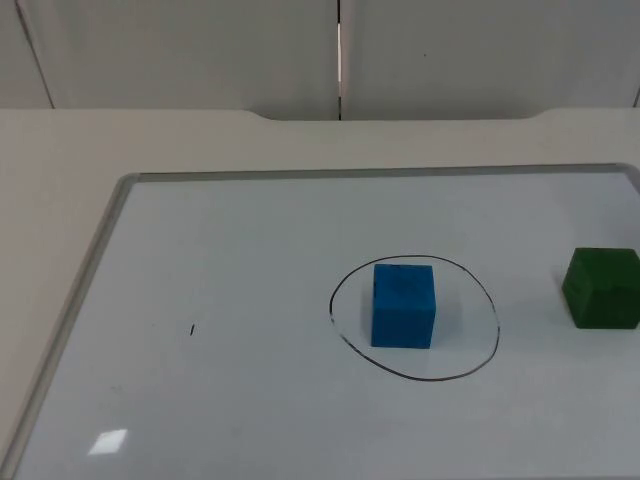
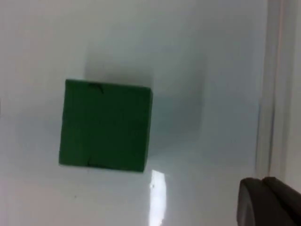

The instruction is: Push the two cubes into the marked area.

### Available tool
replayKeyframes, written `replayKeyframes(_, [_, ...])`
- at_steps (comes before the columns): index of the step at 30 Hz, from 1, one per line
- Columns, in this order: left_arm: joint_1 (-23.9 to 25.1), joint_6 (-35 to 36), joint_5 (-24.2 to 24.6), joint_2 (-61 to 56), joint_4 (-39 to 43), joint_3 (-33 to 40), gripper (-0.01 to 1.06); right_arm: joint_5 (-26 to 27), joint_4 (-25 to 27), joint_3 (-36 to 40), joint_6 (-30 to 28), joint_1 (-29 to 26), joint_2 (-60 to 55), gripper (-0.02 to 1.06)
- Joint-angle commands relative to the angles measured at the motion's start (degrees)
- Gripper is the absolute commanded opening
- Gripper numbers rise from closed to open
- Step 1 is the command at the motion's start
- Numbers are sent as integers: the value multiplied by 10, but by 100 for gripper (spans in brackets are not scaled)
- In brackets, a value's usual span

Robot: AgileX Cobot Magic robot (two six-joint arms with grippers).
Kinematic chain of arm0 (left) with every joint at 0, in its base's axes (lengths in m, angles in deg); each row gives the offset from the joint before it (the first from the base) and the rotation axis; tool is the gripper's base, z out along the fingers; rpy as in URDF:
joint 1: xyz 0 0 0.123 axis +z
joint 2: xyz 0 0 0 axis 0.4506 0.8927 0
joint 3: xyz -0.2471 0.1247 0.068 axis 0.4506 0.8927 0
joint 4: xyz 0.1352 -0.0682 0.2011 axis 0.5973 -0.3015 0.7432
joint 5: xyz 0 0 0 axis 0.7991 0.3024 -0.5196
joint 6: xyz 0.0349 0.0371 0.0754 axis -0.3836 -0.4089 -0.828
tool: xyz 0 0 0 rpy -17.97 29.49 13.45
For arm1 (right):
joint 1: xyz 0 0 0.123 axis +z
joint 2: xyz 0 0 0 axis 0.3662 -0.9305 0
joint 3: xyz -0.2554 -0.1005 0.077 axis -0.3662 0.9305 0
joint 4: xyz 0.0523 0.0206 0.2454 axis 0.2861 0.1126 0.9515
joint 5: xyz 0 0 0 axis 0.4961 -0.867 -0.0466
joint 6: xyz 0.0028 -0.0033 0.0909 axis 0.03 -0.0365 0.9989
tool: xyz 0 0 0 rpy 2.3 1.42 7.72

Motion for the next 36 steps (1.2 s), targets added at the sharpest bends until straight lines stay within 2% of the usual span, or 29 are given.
replayKeyframes(1, [2, -2, 2, -2, 0, 2, 0, -5, 2, -23, 2, -2, -30, 0])
replayKeyframes(8, [2, -2, 2, -2, 0, 2, 0, -3, 1, -71, 2, -2, -97, 0])
replayKeyframes(14, [2, -2, 2, -2, 0, 2, 0, -1, 1, -78, 2, -2, -127, 0])
replayKeyframes(23, [2, -2, 2, -2, 0, 2, 0, 32, 8, -78, 2, -2, -131, 0])
replayKeyframes(36, [2, -1, 2, -2, 5, 2, 0, 10, 17, -78, 2, -1, -131, 0])
